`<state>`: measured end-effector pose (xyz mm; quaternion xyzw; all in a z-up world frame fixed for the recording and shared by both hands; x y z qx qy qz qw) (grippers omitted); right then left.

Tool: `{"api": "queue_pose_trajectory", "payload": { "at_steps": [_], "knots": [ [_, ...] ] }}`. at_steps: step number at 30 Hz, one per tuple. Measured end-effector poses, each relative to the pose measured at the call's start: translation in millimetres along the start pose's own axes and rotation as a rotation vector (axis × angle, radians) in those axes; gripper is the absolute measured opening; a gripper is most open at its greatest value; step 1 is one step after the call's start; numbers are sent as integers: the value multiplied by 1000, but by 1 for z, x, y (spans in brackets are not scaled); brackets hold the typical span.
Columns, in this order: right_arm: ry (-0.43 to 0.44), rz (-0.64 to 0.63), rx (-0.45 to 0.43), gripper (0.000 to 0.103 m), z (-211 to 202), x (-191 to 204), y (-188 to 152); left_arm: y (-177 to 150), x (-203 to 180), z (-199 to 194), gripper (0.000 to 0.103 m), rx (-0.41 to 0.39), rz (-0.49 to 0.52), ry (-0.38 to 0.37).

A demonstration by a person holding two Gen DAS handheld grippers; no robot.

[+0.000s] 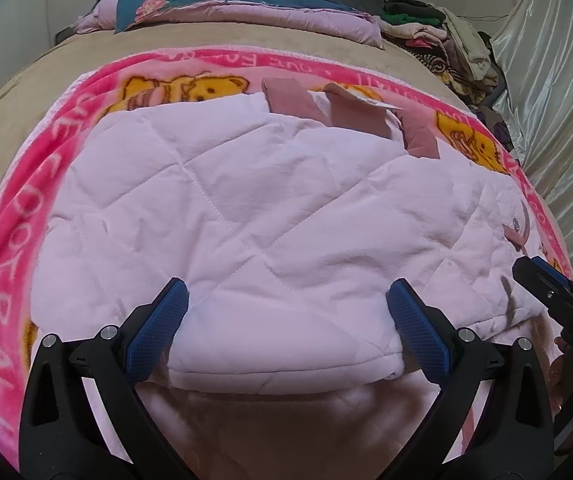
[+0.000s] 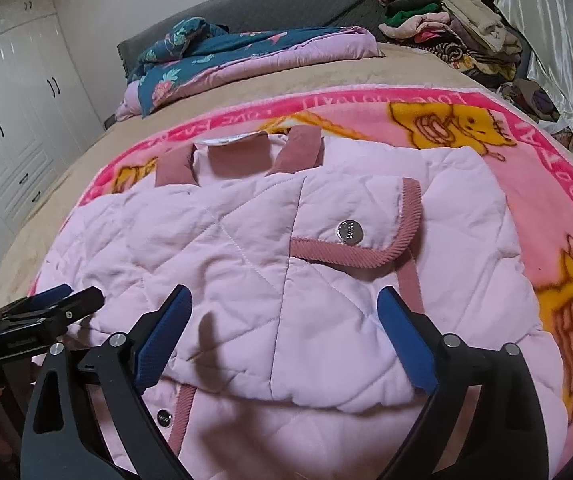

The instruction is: Fold large clothes

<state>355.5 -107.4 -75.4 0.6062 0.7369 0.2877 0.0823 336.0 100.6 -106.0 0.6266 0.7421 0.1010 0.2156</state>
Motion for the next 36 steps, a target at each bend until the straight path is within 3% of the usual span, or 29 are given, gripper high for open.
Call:
{"api": "queue_pose_trajectory", "payload": {
  "at_steps": [36],
  "knots": [
    [-22,-11,-128,98,-91,-4,-23,-6,-18,-83,95,-158,28,-13]
  ]
}}
Point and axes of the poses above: each gripper's, at about its wrist camera, not at the fingertips, and z roughly the way its jaws point, x to its left, y to its top, the point moved 4 cm from there along z, roughly the way its jaws point, and after that the axes turned 12 degrees about x, right-handed, at the moved point
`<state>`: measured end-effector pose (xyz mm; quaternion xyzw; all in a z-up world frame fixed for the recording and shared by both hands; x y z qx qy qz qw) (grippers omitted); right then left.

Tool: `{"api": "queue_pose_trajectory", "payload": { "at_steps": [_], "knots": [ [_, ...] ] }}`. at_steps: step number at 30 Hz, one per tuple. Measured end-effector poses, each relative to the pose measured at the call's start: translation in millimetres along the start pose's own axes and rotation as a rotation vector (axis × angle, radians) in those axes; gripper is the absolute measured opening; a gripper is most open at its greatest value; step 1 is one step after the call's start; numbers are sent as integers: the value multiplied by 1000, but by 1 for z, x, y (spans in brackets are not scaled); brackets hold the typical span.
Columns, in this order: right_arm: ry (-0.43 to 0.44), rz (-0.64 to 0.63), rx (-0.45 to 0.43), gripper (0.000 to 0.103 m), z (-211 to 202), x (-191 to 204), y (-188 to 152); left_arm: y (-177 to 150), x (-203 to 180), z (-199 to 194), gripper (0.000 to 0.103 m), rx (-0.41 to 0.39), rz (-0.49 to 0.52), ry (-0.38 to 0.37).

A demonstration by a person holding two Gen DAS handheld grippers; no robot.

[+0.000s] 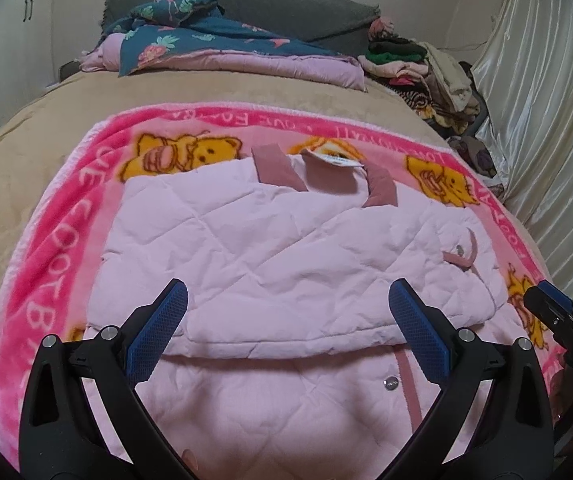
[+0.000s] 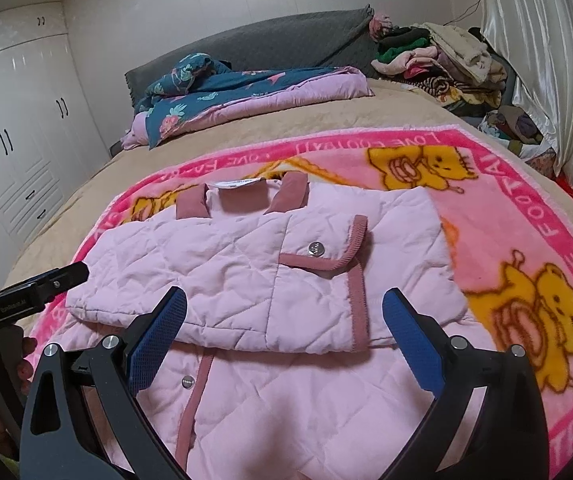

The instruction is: Fold large clothes

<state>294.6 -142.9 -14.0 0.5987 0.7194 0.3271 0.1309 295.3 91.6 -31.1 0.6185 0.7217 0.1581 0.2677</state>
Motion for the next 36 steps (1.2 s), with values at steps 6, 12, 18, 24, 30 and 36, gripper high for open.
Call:
{"api": "queue_pose_trajectory", "payload": {
  "at_steps": [6,12,18,24,30,36],
  "knots": [
    [21,4,-25,98,-17,-2,-3,-17,-1,-17,95,-17,-9,4],
    [40,-10,-44,98,-30,3,-5,-33,4,-32,95,-22,-27,9],
    [50,-28,-60,98,-45,4,-10,-49,12,-46,95,-22,-48,30],
    [31,-28,-67,98,-58,-6,-16,-61,16,-61,95,-30,-68,39],
    [10,-36,-74,98,-74,-16,-26,-70,10,-76,95,-41,-50,55],
    [-5,-49,-73,98,-86,-22,-34,-81,6,-89,95,-47,-41,66]
  ]
}}
Point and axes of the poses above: each gripper's, at about its wrist camera, not at the fingertips, and z roughly the way its jaws point, x to its left, y to its top, the point moved 4 cm from there along z, roughly the way its jaws point, and after that the axes turned 12 degrees about x, right-handed, at the moved point
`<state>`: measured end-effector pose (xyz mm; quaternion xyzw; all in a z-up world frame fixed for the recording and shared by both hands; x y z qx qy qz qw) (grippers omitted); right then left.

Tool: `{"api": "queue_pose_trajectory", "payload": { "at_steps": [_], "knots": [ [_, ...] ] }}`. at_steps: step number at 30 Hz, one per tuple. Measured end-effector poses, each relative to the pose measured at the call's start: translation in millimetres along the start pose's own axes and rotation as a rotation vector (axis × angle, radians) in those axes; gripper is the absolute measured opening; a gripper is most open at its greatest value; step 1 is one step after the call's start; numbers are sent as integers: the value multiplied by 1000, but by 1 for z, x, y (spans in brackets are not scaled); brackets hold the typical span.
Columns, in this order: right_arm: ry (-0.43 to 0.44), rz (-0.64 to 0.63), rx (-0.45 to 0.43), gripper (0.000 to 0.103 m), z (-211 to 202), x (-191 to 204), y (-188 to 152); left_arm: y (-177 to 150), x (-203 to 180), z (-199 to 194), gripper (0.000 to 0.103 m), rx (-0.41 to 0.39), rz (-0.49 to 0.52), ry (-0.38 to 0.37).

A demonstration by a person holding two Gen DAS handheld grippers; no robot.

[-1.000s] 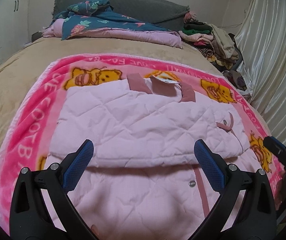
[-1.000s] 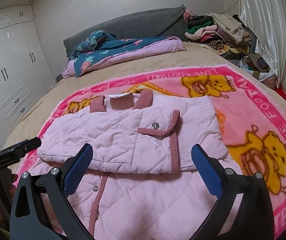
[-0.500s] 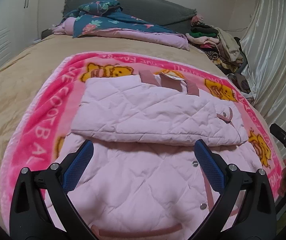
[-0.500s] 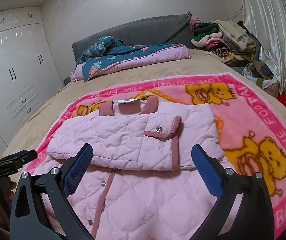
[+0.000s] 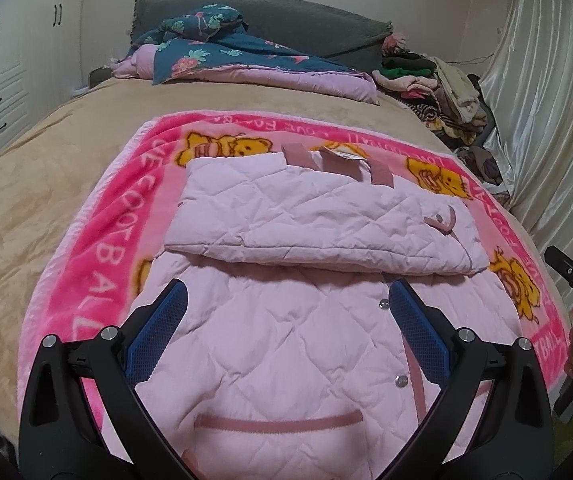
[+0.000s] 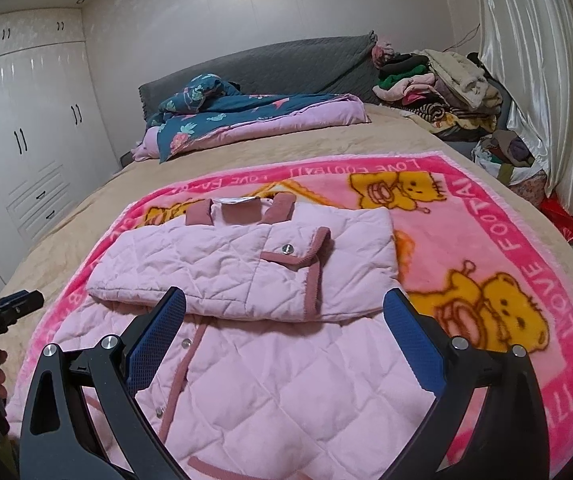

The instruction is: Fold large clothes

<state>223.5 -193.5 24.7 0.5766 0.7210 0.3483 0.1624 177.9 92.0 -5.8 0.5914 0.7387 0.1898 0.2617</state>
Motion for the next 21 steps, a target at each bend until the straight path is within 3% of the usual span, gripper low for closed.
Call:
{"api": "queue_pose_trajectory", "payload": {
  "at_steps": [21],
  "knots": [
    [-39,-12,20,98,-34,-25,-34,-46,-1,-20,95,16,11,35]
  ]
}}
Point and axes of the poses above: each gripper's, at about its wrist camera, not at the fingertips, and z roughly the way its jaws point, x to its left, y to its top, the point moved 4 cm from there along z, roughly the way its jaws point, and after that the axes turned 12 degrees about x, right-handed, at the moved point
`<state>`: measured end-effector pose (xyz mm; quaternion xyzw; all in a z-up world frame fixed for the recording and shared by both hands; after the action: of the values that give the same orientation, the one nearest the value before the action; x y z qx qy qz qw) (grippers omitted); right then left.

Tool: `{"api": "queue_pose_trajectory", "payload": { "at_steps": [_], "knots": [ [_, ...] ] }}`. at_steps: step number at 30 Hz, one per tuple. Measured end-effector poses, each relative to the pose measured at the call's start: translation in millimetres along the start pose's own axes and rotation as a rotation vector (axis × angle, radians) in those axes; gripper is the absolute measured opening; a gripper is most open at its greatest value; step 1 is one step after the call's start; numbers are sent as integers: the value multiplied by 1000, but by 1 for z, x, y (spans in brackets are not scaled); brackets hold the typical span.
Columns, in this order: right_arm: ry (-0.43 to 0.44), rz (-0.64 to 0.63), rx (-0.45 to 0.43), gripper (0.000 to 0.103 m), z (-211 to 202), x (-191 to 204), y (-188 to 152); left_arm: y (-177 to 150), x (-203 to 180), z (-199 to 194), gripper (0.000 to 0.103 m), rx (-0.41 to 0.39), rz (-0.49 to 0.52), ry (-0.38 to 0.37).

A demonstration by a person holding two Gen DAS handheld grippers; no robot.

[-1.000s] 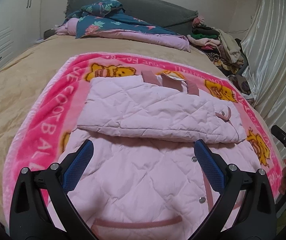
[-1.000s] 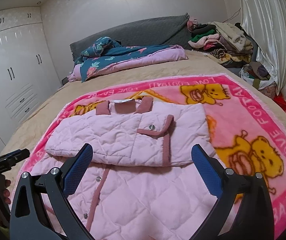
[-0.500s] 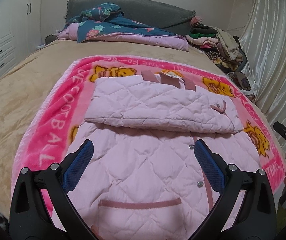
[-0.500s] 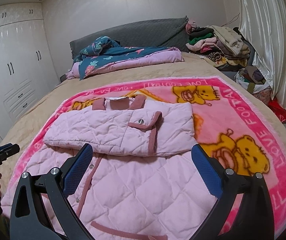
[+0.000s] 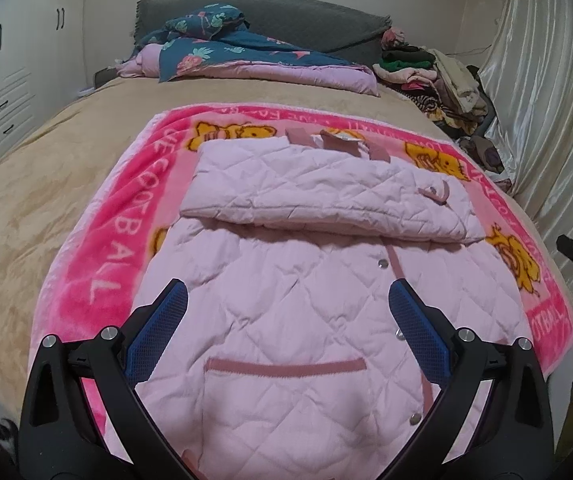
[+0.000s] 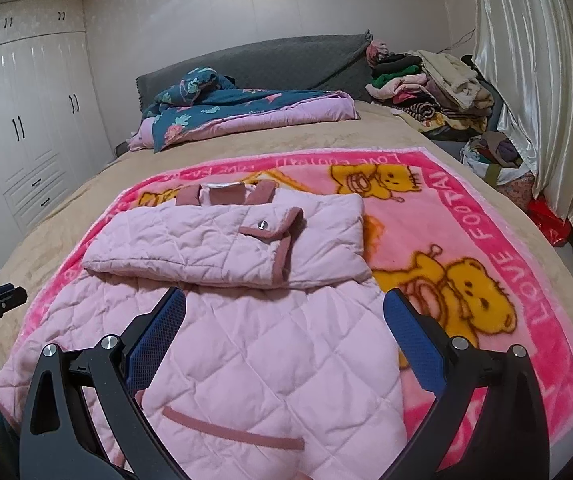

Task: Fold large clothes
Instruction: 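Move both tools to the ribbed jacket hem and grasp it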

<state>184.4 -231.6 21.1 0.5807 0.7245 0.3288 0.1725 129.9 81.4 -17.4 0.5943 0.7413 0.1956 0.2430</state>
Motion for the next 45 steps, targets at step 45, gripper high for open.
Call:
{"api": "queue_pose_trajectory", "payload": {
  "at_steps": [45],
  "knots": [
    [-122,-6,219,98,23,-39,-141,-110,95,-5,95,117,-165,68]
  ]
}}
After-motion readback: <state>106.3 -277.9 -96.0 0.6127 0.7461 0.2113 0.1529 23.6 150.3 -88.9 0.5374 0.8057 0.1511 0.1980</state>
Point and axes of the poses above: each gripper's, at about its wrist camera, not at the fingertips, and z roughly the way its jaws point, x to its left, y to its top, the point moved 4 cm from there along z, roughly the way its jaws point, and after that the axes turned 12 degrees about x, right-handed, at the moved point
